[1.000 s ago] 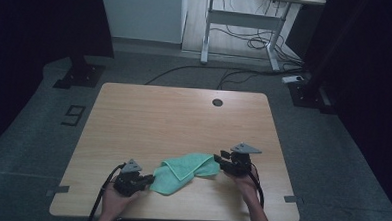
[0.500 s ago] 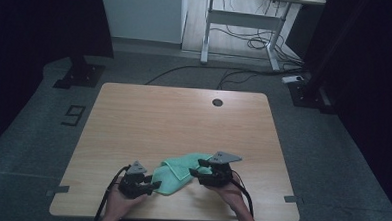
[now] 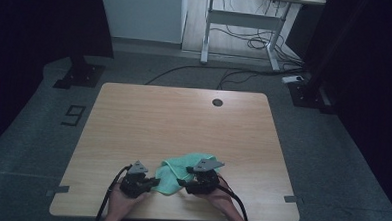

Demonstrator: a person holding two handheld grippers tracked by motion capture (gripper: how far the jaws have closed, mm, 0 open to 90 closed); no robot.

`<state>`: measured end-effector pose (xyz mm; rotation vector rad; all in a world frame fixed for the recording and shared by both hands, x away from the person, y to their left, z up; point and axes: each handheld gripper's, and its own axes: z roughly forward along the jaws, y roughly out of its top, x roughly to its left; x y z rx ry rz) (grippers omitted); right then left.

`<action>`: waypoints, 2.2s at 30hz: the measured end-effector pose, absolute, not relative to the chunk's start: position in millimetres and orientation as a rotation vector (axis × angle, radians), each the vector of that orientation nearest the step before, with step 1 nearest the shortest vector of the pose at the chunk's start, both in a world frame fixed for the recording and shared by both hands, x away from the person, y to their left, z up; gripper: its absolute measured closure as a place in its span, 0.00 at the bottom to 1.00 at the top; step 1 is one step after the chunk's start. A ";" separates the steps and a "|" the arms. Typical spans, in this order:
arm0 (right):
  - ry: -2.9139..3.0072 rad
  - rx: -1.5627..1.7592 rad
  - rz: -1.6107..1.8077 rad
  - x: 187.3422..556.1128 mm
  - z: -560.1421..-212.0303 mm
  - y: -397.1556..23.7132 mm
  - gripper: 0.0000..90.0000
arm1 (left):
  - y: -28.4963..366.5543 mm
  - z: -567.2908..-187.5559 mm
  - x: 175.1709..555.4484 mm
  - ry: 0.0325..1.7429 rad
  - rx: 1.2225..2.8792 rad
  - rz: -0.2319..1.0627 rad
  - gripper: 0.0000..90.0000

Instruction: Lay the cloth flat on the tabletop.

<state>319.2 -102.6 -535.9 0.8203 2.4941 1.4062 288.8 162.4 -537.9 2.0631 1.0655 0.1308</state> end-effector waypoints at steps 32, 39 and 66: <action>2.494 0.741 1.375 318.8 -538.8 -103.1 0.69 | 164.9 -537.4 289.9 1.068 2.058 0.130 0.98; 2.491 0.698 1.251 315.0 -543.7 -94.9 0.87 | 165.7 -537.7 290.3 1.071 2.054 0.124 0.98; 2.274 0.864 1.584 311.8 -493.3 -174.5 0.97 | 177.2 -515.9 284.9 1.026 1.979 0.192 0.98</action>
